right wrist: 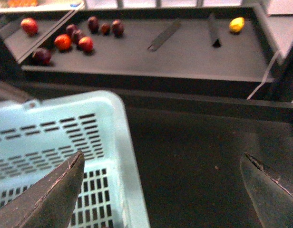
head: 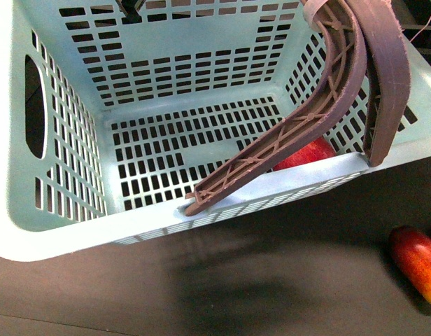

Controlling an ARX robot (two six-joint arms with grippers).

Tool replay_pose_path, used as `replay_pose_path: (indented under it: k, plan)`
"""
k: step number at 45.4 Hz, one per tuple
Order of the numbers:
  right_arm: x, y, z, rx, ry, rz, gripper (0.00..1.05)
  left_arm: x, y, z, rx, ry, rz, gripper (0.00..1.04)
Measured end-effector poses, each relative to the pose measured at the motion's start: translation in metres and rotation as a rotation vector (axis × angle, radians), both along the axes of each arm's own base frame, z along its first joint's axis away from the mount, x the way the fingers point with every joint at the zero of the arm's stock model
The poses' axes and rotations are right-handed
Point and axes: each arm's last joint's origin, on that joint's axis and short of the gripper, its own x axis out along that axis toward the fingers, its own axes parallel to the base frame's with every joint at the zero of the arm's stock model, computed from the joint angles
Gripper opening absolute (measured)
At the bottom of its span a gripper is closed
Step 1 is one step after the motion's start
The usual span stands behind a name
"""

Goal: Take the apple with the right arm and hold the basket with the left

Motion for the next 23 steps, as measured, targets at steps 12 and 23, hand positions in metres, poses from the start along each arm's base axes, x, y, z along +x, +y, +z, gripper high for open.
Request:
replay_pose_path:
  k: [12, 23]
  plan:
    - [-0.026, -0.037, -0.014, 0.04, 0.004, -0.215, 0.96, 0.0, 0.0, 0.0, -0.004, 0.004, -0.008, 0.19]
    - [-0.054, -0.033, -0.032, -0.025, -0.197, -0.086, 0.59, 0.0, 0.0, 0.0, -0.004, 0.002, -0.006, 0.19]
